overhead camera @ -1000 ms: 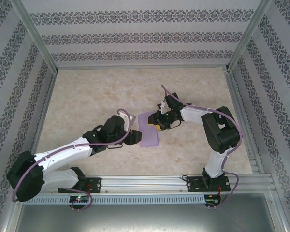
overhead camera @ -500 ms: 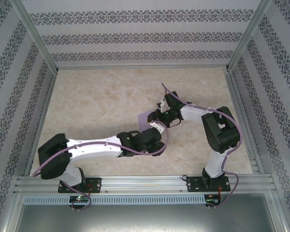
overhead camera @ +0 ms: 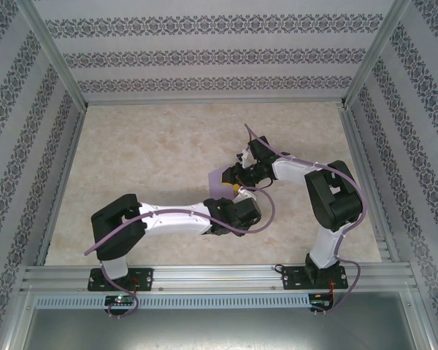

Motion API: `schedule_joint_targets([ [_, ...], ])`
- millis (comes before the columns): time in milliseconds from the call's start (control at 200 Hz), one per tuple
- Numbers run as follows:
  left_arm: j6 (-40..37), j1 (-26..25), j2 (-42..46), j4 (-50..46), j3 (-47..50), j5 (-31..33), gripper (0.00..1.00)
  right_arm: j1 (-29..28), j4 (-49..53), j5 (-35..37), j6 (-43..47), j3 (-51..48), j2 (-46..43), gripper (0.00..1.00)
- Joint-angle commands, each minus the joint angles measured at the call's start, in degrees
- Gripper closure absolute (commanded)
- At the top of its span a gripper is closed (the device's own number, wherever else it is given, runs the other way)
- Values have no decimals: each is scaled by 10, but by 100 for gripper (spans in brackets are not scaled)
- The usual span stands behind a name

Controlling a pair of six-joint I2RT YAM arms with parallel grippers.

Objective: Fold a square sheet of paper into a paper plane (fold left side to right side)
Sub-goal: Fold the triangle a second time at the center of the table.

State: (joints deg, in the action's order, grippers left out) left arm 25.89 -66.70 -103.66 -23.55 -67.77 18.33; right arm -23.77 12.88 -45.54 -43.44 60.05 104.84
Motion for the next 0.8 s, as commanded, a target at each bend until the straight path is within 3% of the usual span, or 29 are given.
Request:
schedule_joint_targets([
  [0, -5, -6, -17, -46, -28, 44, 23, -3, 5, -8, -8, 12, -7, 57],
  [295, -1, -6, -56, -96, -68, 78, 37, -5, 5, -6, -7, 13, -7, 57],
  [590, -2, -6, -44, -90, -60, 77, 79, -4, 11, 0, 1, 15, -3, 57],
  [709, 0, -5, -35, -83, -54, 73, 89, -5, 23, 7, 11, 18, -3, 57],
  [794, 1, -5, -31, -81, -54, 73, 92, -5, 34, 12, 19, 22, -3, 57],
])
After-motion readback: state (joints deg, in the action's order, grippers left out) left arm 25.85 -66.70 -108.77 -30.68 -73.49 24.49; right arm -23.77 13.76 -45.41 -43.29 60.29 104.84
